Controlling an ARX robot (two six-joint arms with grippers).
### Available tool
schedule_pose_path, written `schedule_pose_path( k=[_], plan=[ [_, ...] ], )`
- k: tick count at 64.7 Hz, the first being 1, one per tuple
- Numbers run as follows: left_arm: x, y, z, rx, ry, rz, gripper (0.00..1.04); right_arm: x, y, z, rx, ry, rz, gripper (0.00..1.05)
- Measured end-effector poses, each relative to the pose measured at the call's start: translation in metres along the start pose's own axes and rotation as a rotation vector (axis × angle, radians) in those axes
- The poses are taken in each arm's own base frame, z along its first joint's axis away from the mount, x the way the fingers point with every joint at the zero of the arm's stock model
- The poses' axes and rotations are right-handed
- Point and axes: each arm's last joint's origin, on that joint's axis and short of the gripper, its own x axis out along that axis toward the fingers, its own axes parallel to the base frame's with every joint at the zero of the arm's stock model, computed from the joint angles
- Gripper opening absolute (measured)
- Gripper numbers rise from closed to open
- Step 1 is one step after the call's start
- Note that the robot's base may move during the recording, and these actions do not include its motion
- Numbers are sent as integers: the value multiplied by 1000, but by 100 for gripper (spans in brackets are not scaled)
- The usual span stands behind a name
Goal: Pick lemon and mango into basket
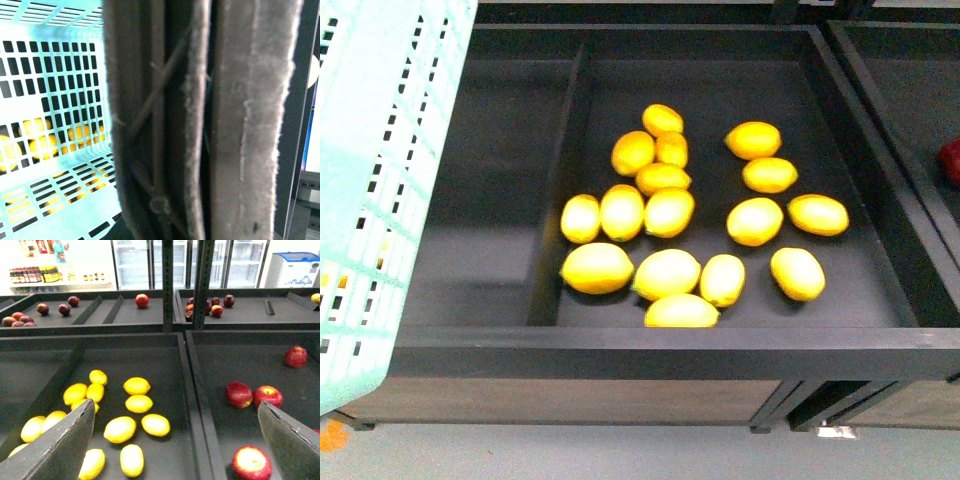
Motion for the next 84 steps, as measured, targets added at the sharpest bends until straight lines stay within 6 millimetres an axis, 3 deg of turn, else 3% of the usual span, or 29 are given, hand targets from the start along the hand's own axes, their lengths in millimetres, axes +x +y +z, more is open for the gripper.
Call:
schedule_pose_path(
  k=[19, 26, 32, 45, 55, 65, 71, 82, 84],
  plan=[
    [1, 0, 1, -2, -18, 5, 15, 0, 0, 0, 0, 3, 8, 96],
    [4, -2, 3, 170, 58, 18, 15, 0, 0, 0, 0, 3, 3, 96],
    [17, -10, -3, 344, 136, -5, 15, 0, 0, 0, 0, 3, 4, 96],
    [79, -23, -38, 521, 241, 6, 15, 0, 0, 0, 0, 3, 2, 96],
    [113, -29, -94, 614, 453, -9, 15, 0, 0, 0, 0, 3, 0, 96],
    [120, -29, -138, 653, 638, -37, 15, 0, 0, 0, 0, 3, 0, 96],
    [114, -34, -144, 659, 669, -61, 15, 0, 0, 0, 0, 3, 0, 96],
    [116, -36, -138, 677, 617, -59, 15, 0, 0, 0, 0, 3, 0, 96],
    [117, -36, -138, 678, 616, -59, 15, 1, 0, -1, 48, 85, 30, 96]
  ],
)
